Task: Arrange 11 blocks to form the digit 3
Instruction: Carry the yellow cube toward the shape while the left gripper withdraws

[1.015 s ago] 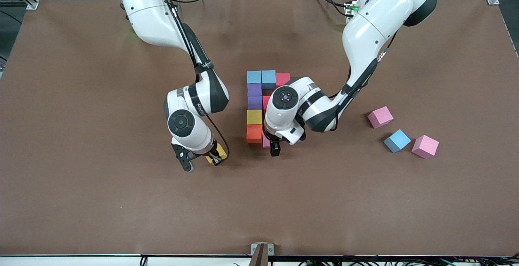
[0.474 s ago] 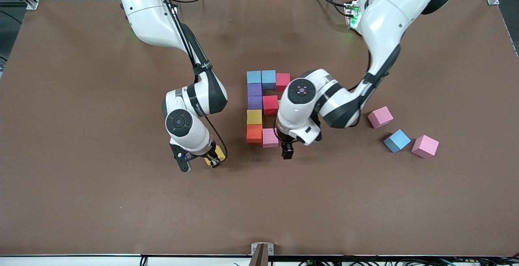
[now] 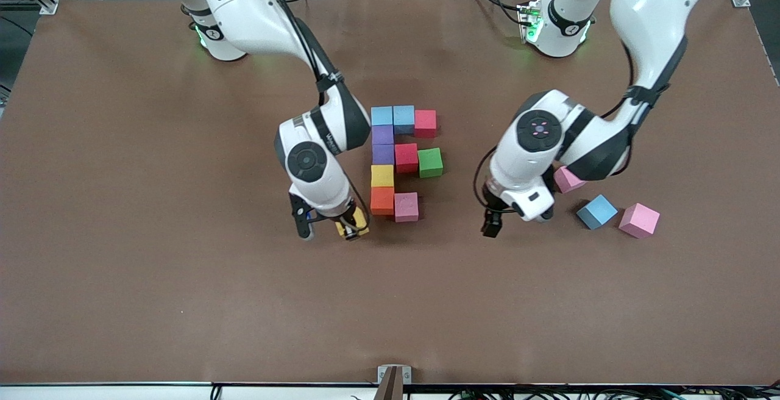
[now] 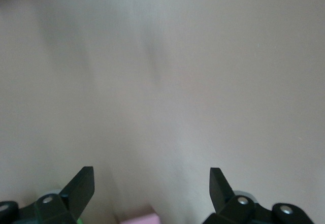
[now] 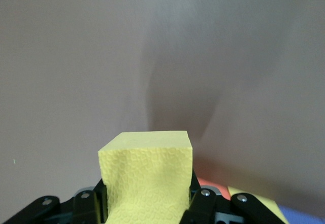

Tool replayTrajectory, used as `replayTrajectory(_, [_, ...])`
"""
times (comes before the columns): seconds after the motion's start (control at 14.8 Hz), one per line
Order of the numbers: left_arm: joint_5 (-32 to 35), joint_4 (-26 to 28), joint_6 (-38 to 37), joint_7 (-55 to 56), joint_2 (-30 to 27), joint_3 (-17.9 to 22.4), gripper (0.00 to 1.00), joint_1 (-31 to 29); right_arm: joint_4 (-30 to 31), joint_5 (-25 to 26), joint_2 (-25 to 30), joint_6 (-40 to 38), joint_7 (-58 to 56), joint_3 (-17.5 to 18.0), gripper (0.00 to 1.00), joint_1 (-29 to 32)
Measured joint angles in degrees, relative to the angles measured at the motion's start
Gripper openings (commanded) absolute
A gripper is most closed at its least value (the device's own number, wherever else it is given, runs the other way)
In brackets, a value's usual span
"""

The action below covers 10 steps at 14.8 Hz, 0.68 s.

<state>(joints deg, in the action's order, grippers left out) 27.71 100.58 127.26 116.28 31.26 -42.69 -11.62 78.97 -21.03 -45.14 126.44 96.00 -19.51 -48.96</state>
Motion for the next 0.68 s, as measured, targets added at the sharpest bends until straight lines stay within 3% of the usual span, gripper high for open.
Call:
replayTrajectory(0.27, [0.00, 4.21, 0.01, -18.50, -2.75, -7.53, 1.00, -13.42, -5.46, 0.13, 0.03, -7.42, 7.97, -0.06, 0.00, -1.49])
replayTrajectory(0.41, [0.00, 5.16, 0.01, -29.31, -3.04, -10.80, 1.00, -19.20, -7.70, 2.54, -0.10, -9.43, 12.51, 0.07, 0.00, -2.88])
replayTrajectory(0.68, [0.00, 5.67, 0.03, -49.10, -3.07, -14.85, 1.00, -27.08, -14.60, 5.00, -3.53, -13.21, 21.20, 0.22, 0.00, -5.02])
